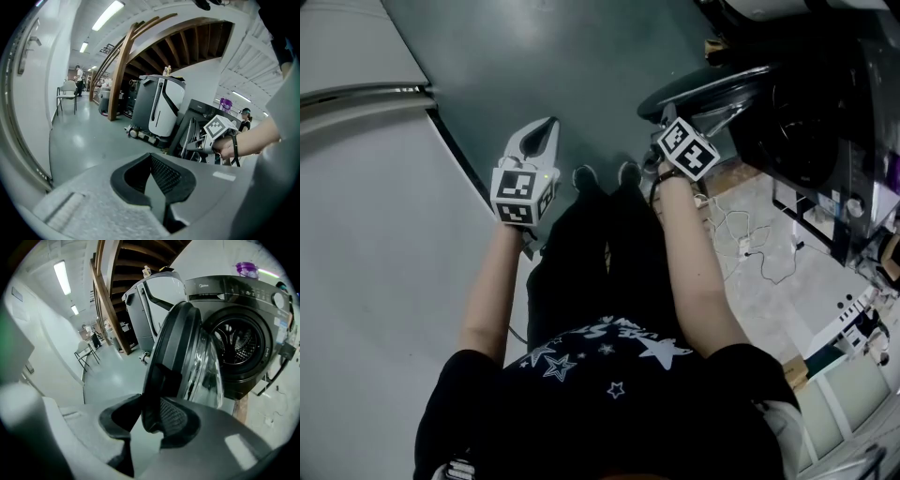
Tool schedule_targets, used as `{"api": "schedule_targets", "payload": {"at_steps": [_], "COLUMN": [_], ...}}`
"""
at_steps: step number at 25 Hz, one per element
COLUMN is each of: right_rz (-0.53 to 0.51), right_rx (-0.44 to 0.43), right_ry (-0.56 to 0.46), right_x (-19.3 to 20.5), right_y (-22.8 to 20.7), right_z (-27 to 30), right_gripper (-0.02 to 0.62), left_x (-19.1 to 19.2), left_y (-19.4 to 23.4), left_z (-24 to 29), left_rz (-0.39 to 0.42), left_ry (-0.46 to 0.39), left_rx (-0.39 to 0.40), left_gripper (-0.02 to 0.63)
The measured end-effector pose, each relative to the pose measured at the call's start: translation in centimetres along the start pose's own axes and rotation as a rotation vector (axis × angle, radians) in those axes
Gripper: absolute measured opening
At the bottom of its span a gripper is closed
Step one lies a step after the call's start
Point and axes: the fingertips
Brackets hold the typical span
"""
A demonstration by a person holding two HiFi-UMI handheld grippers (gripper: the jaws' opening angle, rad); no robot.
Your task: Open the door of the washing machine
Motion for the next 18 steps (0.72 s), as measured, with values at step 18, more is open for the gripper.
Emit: {"api": "schedule_targets", "payload": {"at_steps": [18], "right_rz": [0.046], "right_rx": [-0.025], "right_ry": [-0.045], "right_x": [-2.6], "right_y": [3.9], "right_z": [4.9], "right_gripper": [0.13], "left_x": [-1.0], "left_y": [3.8], "left_z": [1.4], "left_rz": [-0.107], "left_ry": [0.006], "left_rx": [-0.033], "left_gripper": [0.011]}}
Point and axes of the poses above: the fingertips, and each gripper's own axes: z forward along the fingers, y to its left, x out of its underside, and after that the axes turned 15 degrees about -x, right-handed
